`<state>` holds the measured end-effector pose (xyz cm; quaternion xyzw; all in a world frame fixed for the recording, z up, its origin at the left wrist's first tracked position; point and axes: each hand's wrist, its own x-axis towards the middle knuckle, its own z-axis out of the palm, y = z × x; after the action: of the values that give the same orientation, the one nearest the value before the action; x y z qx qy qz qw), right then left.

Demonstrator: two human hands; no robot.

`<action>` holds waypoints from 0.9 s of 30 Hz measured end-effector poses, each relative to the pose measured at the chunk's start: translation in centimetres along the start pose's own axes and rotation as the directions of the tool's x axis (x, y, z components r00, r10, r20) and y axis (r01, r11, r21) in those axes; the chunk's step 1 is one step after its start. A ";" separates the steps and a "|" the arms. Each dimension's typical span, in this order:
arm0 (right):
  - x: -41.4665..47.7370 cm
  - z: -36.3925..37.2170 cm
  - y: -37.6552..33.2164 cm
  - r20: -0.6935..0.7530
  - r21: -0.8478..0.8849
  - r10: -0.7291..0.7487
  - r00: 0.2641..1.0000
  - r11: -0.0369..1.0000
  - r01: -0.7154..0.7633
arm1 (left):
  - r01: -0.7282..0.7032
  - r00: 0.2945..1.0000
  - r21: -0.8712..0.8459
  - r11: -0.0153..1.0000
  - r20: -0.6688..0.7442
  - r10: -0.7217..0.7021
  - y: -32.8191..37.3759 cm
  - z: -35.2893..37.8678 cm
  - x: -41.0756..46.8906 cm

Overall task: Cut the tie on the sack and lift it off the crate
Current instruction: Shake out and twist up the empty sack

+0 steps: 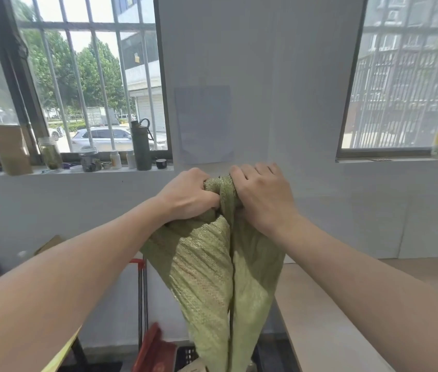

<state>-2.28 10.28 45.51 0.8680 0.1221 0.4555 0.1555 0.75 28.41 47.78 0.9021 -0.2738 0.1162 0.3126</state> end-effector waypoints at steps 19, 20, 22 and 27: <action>1.3 -1.3 -0.2 0.616 0.300 0.186 0.765 0.843 -0.447 | -0.204 0.891 0.819 0.536 -0.072 0.449 -0.8 2.5 -2.9; 1.2 -1.4 -0.3 0.642 0.320 0.170 0.748 0.826 -0.463 | -0.192 0.894 0.829 0.525 -0.073 0.443 -1.1 2.6 -2.9; 1.0 -1.2 -0.5 0.688 0.367 0.127 0.715 0.789 -0.494 | -0.182 0.898 0.841 0.510 -0.069 0.435 -1.3 2.6 -2.8; 0.6 -1.3 -0.1 0.644 0.422 0.064 0.763 0.802 -0.423 | -0.188 0.925 0.811 0.554 -0.042 0.377 -0.4 2.2 -2.6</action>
<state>-3.02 10.72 46.59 0.9817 0.0713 0.1194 -0.1304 -1.07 28.42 44.92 0.8715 -0.3006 0.3694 -0.1168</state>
